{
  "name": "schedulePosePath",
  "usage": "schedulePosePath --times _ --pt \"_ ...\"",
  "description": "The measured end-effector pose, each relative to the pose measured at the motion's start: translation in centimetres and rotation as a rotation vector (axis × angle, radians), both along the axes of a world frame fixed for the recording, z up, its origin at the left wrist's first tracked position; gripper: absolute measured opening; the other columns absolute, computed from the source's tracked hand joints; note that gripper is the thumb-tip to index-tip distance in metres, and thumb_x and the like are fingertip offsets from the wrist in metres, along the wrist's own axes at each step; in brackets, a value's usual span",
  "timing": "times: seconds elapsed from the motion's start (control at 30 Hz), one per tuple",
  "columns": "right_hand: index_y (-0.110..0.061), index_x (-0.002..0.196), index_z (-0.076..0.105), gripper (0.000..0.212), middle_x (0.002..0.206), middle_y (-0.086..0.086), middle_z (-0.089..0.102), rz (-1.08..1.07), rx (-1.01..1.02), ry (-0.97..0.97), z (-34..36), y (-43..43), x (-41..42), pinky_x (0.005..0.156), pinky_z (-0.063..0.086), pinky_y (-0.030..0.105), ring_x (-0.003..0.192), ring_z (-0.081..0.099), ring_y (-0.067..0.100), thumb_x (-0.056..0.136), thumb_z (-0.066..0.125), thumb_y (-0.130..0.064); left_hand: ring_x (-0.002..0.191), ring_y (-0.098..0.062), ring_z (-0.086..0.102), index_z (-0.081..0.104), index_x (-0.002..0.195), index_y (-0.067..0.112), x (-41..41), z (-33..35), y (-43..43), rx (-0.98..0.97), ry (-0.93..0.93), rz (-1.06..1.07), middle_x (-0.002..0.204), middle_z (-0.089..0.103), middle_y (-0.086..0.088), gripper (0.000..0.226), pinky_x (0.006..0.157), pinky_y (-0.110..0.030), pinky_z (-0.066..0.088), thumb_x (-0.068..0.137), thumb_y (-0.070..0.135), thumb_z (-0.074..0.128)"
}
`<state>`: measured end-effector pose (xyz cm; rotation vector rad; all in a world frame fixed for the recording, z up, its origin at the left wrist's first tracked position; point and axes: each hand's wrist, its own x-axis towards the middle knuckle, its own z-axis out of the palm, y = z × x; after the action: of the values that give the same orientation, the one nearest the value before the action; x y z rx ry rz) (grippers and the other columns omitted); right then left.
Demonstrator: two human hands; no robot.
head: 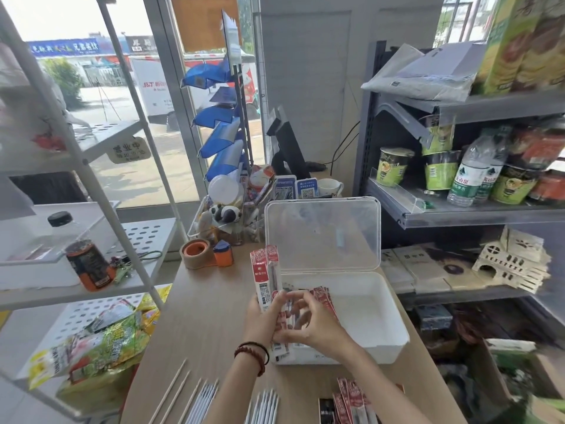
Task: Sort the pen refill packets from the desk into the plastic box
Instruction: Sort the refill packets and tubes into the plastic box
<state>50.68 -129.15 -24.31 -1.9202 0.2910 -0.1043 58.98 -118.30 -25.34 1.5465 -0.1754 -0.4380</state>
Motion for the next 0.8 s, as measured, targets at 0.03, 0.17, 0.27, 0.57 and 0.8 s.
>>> schedulePosePath --times 0.03,0.17,0.27,0.57,0.8 --pt "-0.033 0.126 0.048 0.074 0.102 -0.009 0.057 0.010 -0.027 0.001 0.1 0.2 0.0 0.064 0.050 0.014 0.075 0.056 0.006 0.064 0.089 -0.036 0.082 -0.027 0.068 0.057 0.098 0.015 0.2 0.0 0.0 -0.001 0.019 0.010 0.092 0.069 -0.012 0.020 0.075 -0.042 0.058 0.084 0.027 0.067" --pt "-0.032 0.124 0.047 0.071 0.102 -0.009 0.056 -0.026 -0.045 -0.045 0.4 0.8 0.2 0.062 0.047 0.010 0.074 0.057 -0.001 0.066 0.088 -0.032 0.086 -0.031 0.069 0.057 0.100 0.016 0.4 0.0 0.0 -0.022 0.054 0.003 0.096 0.069 -0.015 0.024 0.080 -0.050 0.056 0.083 0.029 0.068" --pt "-0.029 0.120 0.051 0.065 0.096 -0.011 0.058 -0.090 0.003 -0.084 0.2 1.0 0.6 0.064 0.050 0.013 0.071 0.059 -0.006 0.067 0.088 -0.029 0.081 -0.029 0.069 0.058 0.104 0.013 0.3 0.1 0.0 -0.068 0.100 -0.022 0.094 0.070 -0.015 0.022 0.076 -0.045 0.057 0.087 0.026 0.064" --pt "-0.037 0.125 0.053 0.066 0.102 -0.006 0.059 -0.061 0.051 -0.078 -0.1 0.3 0.5 0.071 0.057 0.021 0.079 0.065 0.008 0.068 0.087 -0.033 0.070 -0.023 0.068 0.059 0.107 0.013 0.0 0.3 0.3 -0.140 0.203 -0.086 0.089 0.070 -0.010 0.019 0.059 -0.032 0.054 0.095 0.026 0.050" --pt "-0.037 0.116 0.058 0.043 0.107 -0.007 0.066 -0.079 0.179 -0.034 -0.3 -0.1 0.0 0.067 0.054 0.021 0.083 0.071 0.006 0.078 0.078 -0.036 0.069 -0.021 0.067 0.057 0.111 0.010 -0.1 -0.7 0.8 -0.084 0.134 -0.120 0.095 0.068 -0.015 0.018 0.053 -0.030 0.054 0.093 0.011 0.053"
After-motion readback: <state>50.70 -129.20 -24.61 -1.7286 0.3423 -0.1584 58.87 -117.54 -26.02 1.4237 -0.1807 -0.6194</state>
